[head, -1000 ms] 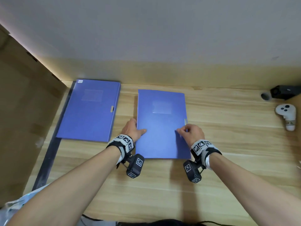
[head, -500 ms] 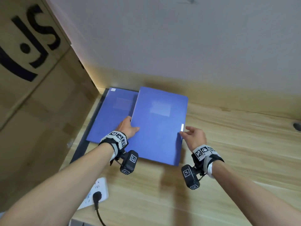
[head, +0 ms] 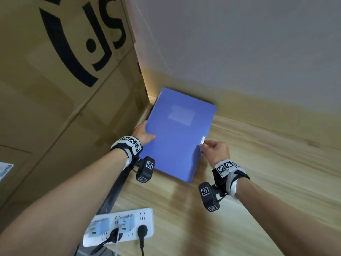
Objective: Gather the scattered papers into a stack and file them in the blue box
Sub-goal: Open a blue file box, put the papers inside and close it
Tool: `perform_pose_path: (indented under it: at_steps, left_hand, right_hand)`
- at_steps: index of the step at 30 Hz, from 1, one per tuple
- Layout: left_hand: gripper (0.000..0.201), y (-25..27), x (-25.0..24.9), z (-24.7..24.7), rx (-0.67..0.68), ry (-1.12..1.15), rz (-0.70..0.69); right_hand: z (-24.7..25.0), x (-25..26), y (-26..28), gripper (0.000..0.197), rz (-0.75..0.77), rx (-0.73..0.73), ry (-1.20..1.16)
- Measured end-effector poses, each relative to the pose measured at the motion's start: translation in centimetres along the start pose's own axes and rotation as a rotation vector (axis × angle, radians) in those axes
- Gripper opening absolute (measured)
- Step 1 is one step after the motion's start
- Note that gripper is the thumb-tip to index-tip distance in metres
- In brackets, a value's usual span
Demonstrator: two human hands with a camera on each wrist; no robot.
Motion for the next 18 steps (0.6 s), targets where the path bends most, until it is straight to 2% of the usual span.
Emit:
perform_pose_path:
  at_steps: [8, 11, 16, 18]
  left_hand:
    - [0.084, -2.4, 2.1, 0.6, 0.020, 0.008, 0.118]
    - [0.087, -2.7, 2.4, 0.3, 0.014, 0.027, 0.129]
    - [0.085, -2.9, 2.3, -0.5, -0.007, 0.035, 0.142]
    - [0.083, -2.8, 2.3, -0.9, -0.017, 0.038, 0.142]
  right_hand:
    - [-1.9, 0.2, -0.8, 0.031, -0.035, -0.021, 0.025]
    - [-1.8, 0.0, -0.8, 0.031, -0.051, -0.037, 0.022]
    - [-1.6, -1.1, -0.7, 0.048, -0.067, -0.049, -0.016]
    - [-1.5, -1.4, -0.6, 0.046, -0.062, -0.053, -0.009]
Point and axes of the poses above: each hand's wrist, its own y-axis away from the middle knuckle, its own z-axis out of the back of the hand, x = y × z, the point moved 5 cm from there along -y, towards the middle knuckle, and after that the axes turned 13 degrees about y, right-handed, at the moved point
